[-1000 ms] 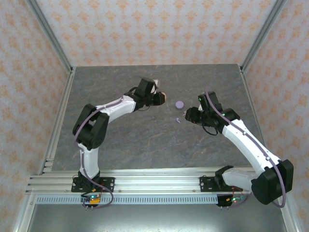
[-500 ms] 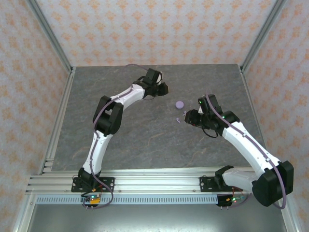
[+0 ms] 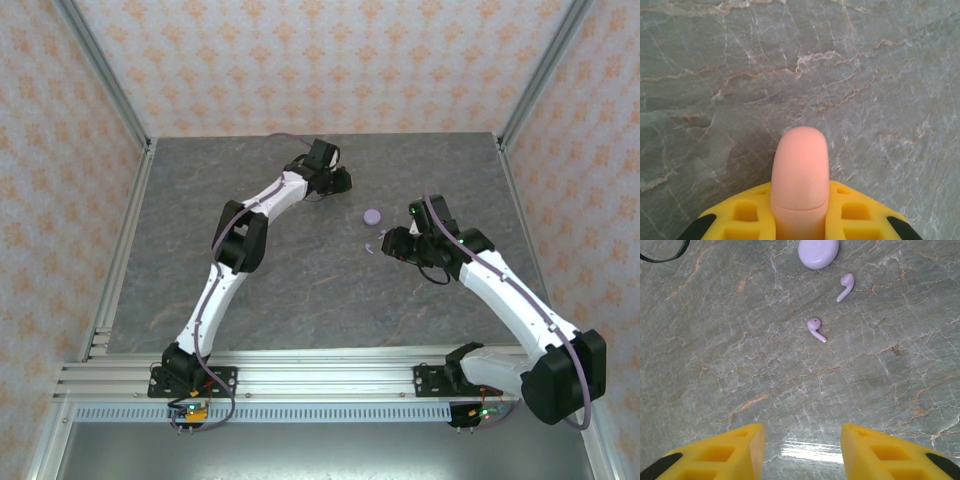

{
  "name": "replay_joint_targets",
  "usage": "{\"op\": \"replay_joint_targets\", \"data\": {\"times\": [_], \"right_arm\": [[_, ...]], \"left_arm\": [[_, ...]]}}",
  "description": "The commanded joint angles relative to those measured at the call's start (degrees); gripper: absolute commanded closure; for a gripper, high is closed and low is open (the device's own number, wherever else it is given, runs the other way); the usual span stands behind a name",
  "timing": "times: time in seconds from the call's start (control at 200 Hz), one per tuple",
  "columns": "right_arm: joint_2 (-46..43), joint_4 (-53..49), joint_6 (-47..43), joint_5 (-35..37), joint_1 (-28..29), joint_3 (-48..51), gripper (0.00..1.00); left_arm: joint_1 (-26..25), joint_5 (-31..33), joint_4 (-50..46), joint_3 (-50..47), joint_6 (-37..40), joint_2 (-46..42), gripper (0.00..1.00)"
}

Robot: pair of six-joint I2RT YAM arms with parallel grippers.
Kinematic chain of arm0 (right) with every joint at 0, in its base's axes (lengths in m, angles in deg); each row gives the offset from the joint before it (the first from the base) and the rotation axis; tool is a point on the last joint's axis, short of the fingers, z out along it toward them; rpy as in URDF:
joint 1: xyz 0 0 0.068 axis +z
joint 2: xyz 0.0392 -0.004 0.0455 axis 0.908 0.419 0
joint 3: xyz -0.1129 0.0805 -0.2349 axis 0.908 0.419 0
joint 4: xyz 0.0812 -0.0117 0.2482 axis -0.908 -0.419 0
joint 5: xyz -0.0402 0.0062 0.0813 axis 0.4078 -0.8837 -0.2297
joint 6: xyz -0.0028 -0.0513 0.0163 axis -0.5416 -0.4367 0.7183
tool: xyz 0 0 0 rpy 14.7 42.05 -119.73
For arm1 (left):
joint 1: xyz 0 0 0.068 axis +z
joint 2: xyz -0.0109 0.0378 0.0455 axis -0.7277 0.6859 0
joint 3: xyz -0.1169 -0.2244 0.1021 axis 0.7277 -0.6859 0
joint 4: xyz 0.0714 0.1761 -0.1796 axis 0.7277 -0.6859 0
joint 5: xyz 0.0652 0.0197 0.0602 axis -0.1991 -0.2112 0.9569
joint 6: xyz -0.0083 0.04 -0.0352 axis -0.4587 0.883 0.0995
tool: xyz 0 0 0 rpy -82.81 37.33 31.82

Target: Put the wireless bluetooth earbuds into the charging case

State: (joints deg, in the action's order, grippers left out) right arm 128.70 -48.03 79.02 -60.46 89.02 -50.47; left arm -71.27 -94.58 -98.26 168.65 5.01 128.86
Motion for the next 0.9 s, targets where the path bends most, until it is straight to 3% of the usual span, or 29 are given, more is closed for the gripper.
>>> {"op": "replay_joint_targets", "data": {"times": [0.0, 0.125, 0.255, 0.405, 0.571, 0.761, 0.891], "right_arm": [[0.79, -0.43, -0.14, 0.31, -0.29, 0.23, 0.55], [1.47, -0.71, -0.36, 0.44, -0.29, 0.21, 0.55], [1.70, -0.65, -0.58, 0.53, -0.28, -0.01, 0.55], [2.97, -1.19, -0.92, 1.21, -0.29, -0.57, 0.54], [3.94, -1.77, -1.66, 2.20, -0.25, -1.11, 0.52], [5.10, -2.12, -4.10, 4.70, -0.32, -2.48, 0.45], [8.04, -2.36, -7.35, 7.14, -0.28, -5.00, 0.38]], "left_arm": [[0.71, 1.33, -1.99, 3.23, -2.13, 1.58, 0.88], [0.99, 1.85, -3.18, 5.21, -2.30, 3.34, 0.86], [1.33, 2.50, -3.63, 5.30, -2.31, 3.69, 0.77], [1.59, 3.31, -4.72, 5.30, -1.94, 3.31, 0.55], [1.55, 6.02, -6.85, 5.25, 0.33, 1.48, 0.39], [1.56, 9.84, -11.46, 4.36, 6.29, -2.80, 0.35], [1.64, 11.13, -10.99, -1.90, 9.40, -9.49, 0.35]]}}
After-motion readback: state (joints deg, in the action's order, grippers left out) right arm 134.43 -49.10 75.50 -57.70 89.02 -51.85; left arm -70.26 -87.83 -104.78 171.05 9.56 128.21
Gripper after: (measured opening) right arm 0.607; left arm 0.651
